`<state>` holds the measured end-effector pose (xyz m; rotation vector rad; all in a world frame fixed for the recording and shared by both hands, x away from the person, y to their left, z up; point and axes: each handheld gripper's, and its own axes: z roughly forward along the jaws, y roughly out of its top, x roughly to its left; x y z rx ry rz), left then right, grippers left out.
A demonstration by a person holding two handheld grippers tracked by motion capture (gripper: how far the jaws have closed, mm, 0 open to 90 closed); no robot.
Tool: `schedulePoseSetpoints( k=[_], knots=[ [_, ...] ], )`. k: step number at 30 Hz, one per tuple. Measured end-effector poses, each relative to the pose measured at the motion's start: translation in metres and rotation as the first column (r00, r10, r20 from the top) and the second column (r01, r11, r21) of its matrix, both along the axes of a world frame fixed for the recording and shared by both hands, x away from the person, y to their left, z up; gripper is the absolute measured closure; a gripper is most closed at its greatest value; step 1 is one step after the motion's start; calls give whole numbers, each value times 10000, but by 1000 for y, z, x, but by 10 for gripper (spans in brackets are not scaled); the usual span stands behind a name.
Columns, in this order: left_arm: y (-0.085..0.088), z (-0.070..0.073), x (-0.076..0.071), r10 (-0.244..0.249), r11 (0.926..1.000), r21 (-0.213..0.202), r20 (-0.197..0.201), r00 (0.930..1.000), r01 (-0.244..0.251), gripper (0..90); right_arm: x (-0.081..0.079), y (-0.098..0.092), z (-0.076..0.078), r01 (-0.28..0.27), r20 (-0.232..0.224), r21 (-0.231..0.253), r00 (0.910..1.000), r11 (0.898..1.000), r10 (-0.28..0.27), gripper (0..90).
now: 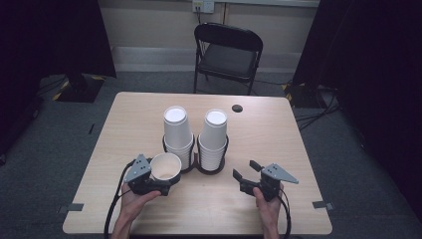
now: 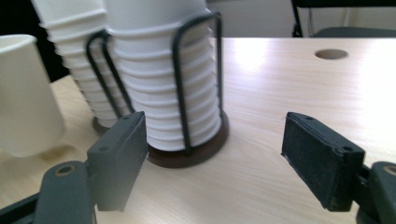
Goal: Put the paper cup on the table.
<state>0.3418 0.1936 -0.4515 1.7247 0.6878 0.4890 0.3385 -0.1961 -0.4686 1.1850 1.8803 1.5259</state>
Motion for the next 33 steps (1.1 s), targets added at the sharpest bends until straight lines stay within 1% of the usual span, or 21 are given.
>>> schedulePoseSetpoints(
  k=[3, 4, 5, 6, 10, 12, 14, 16, 18, 19, 21, 22, 24, 25, 26, 27, 28, 29, 30, 32, 33],
  knots=[
    [7, 0, 3, 244, 9996, -137, -78, 9997, -245, 96, 1, -2, -5, 182, -5, -32, 9998, 9998, -182, 221],
    [11, 1, 5, 352, 9993, -129, -21, 9994, -353, 96, 1, -2, -6, 253, -26, -76, 9997, 9997, -253, 221],
    [13, 2, 5, 502, 9986, -158, -41, 9987, -503, 96, 2, -1, -7, 392, -28, -207, 9992, 9990, -393, 221],
    [15, 3, 6, 587, 9982, -90, 42, 9983, -586, 96, 2, -1, -8, 509, -102, -307, 9986, 9982, -512, 221],
    [24, 6, 9, 1058, 9944, -63, 66, 9944, -1058, 96, 1, 0, -13, 824, 85, -508, 9966, 9953, -821, 219],
    [28, 6, 9, 1192, 9927, -188, 41, 9929, -1191, 96, 1, 0, -16, 955, 219, -486, 9953, 9942, -945, 219],
    [32, 5, 12, 1417, 9891, -383, -72, 9899, -1418, 96, 0, -1, -19, 1100, 332, -376, 9935, 9932, -1088, 218],
    [36, 5, 16, 1620, 9854, -521, -56, 9868, -1621, 96, 0, -2, -21, 1210, 384, -362, 9921, 9920, -1196, 218],
    [39, 5, 20, 1794, 9825, -499, -57, 9838, -1794, 96, -1, -2, -23, 1263, 430, -381, 9913, 9913, -1246, 208],
    [40, 6, 22, 1940, 9795, -528, -118, 9809, -1944, 96, -1, -2, -23, 1285, 455, -424, 9909, 9908, -1266, 202],
    [42, 6, 23, 2047, 9772, -561, -102, 9788, -2050, 96, -2, -3, -25, 1165, 344, -442, 9928, 9922, -1150, 167],
    [44, 7, 25, 1981, 9774, -720, -138, 9801, -1986, 96, -2, -4, -26, 1145, 293, -393, 9931, 9926, -1134, 161],
    [47, 7, 27, 1898, 9758, -1064, -215, 9816, -1910, 96, -3, -5, -26, 1180, 465, -271, 9921, 9926, -1166, 161],
    [48, 6, 30, 1945, 9738, -1148, -265, 9806, -1962, 96, -4, -5, -26, 1211, 473, -235, 9917, 9924, -1199, 161],
    [49, 5, 32, 2062, 9703, -1207, -392, 9777, -2095, 96, -4, -5, -26, 1214, 492, -223, 9915, 9923, -1202, 156],
    [49, 4, 34, 2045, 9731, -1000, -420, 9780, -2077, 96, -4, -5, -26, 1193, 496, -223, 9918, 9926, -1181, 148],
    [50, 4, 35, 2148, 9720, -877, -469, 9755, -2182, 96, -4, -5, -26, 1187, 509, -275, 9918, 9925, -1172, 146],
    [51, 4, 35, 2238, 9691, -958, -476, 9735, -2274, 96, -4, -4, -26, 1244, 530, -316, 9910, 9917, -1226, 145],
    [53, 5, 36, 2215, 9688, -1044, -406, 9743, -2246, 96, -5, -4, -26, 1254, 583, -343, 9907, 9915, -1233, 143],
    [54, 7, 38, 2478, 9638, -937, -305, 9683, -2496, 95, -6, -2, -26, 1397, 711, -548, 9882, 9887, -1357, 141],
    [55, 7, 40, 2526, 9631, -893, -266, 9672, -2540, 94, -6, -1, -26, 1438, 756, -609, 9874, 9877, -1391, 141]
  ],
)
